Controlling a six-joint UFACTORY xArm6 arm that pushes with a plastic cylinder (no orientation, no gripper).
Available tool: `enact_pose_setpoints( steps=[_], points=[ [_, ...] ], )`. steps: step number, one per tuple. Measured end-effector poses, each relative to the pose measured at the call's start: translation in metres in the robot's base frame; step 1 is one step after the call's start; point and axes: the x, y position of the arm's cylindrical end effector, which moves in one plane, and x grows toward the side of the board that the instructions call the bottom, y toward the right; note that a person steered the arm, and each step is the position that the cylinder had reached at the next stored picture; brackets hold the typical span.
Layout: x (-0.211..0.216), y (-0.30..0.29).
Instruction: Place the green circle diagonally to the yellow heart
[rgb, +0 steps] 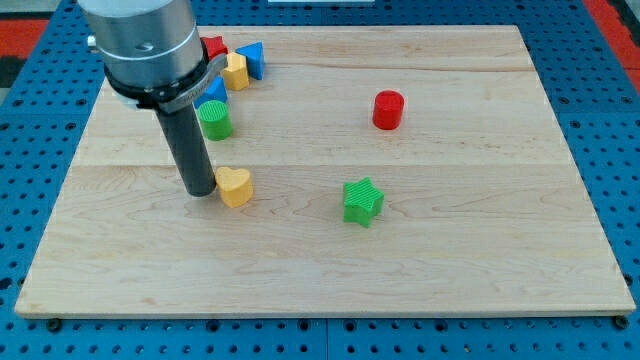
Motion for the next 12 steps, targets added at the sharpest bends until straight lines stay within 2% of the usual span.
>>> enact_pose_setpoints(
  steps=[1, 2, 3, 4, 6, 8, 9, 10, 11, 12],
  points=[
    [0.000, -0.079],
    [-0.032, -0.100],
    [-0.080, -0.051],
    [-0.105, 0.004],
    [-0.110, 0.022],
    [-0.110, 0.077],
    [-0.134, 0.141],
    [-0.151, 0.157],
    [-0.199, 0.174],
    [-0.186, 0.150]
  ],
)
